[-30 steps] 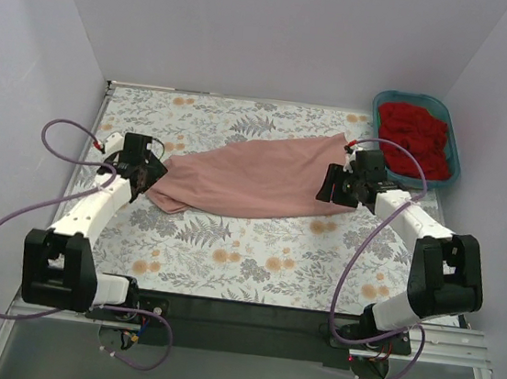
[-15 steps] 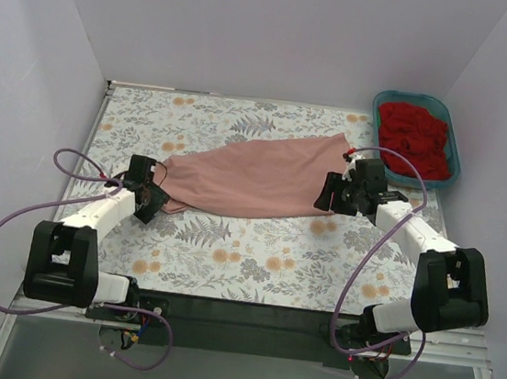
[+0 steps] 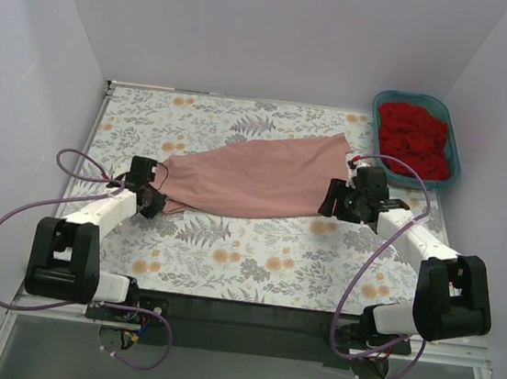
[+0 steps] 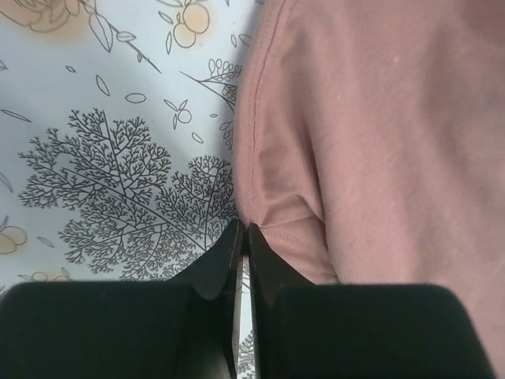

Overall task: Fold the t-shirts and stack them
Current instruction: Flatten the tshirt out

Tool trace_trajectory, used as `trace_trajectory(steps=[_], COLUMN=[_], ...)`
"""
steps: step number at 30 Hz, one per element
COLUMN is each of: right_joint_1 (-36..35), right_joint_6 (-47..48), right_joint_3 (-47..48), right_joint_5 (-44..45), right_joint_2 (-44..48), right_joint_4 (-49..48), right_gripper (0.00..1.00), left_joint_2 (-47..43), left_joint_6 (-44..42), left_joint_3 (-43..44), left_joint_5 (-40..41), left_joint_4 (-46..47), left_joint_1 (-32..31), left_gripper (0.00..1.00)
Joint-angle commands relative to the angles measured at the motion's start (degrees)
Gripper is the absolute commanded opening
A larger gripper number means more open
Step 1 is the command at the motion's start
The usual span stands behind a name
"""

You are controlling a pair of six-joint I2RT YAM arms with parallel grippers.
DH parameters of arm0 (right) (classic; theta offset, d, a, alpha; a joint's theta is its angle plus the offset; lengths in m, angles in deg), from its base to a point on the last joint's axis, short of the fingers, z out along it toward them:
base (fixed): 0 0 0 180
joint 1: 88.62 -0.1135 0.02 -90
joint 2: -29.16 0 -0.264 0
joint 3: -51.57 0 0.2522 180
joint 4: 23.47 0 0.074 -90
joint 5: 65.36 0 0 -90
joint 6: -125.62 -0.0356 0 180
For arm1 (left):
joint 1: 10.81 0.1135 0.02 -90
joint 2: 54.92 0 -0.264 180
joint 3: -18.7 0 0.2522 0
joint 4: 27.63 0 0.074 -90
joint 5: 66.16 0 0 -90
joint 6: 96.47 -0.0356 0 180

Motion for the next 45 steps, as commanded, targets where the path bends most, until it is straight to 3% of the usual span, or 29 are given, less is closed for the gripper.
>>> trace_trajectory(steps=[1, 9, 15, 24, 27, 28, 30, 31, 34, 40, 45], right_joint_1=[1.29, 8.75, 12.72, 12.63, 12.63, 12.63, 12.72, 12.72, 13.24, 14.30, 14.30], right_joint_6=[-3.00, -7.05, -10.73, -14.87, -14.96, -14.96, -14.70, -14.35, -13.29, -10.83, -9.69], right_joint_3=[-1.14, -3.25, -3.95, -5.71, -5.54, -5.36, -4.14, -3.69, -1.50, 3.59, 6.59], right_joint_5=[5.15, 11.40, 3.76, -3.90, -3.81, -3.46, -2.85, -2.58, -1.09, 5.32, 5.25], right_joint_2=[1.94, 2.04, -1.30, -7.18, -9.29, -9.74, -10.62, -10.71, -9.31, 0.88, 4.50], right_joint_4=[-1.53, -1.53, -5.48, -9.61, -10.40, -10.93, -10.93, -10.84, -9.44, -2.24, -0.30], right_gripper=[0.67, 0.68, 0.66, 0.62, 0.54, 0.45, 0.36, 0.24, 0.01, 0.01, 0.01], left_joint_2=[-6.42, -18.28, -23.56, -24.36, -23.75, -23.57, -23.39, -23.39, -23.30, -24.36, -24.36], left_joint_6=[-2.88, -14.30, -16.85, -18.00, -18.09, -18.09, -18.44, -18.53, -18.70, -22.47, -28.10], left_joint_3=[1.89, 7.52, 9.19, 11.92, 12.97, 13.24, 15.08, 15.95, 20.96, 33.34, 32.67], left_joint_5=[4.62, 8.86, 7.10, 6.40, 6.22, 6.39, 7.88, 8.67, 14.82, 25.90, 26.44], left_joint_4=[-2.13, -11.45, -16.28, -18.13, -18.22, -18.31, -19.01, -19.36, -21.99, -26.48, -21.83], left_joint_1=[-0.23, -0.23, -0.23, -0.23, -0.23, -0.23, -0.23, -0.23, -0.23, -0.23, -0.23], left_gripper=[0.00, 0.00, 0.00, 0.00, 0.00, 0.00, 0.00, 0.00, 0.00, 0.00, 0.00])
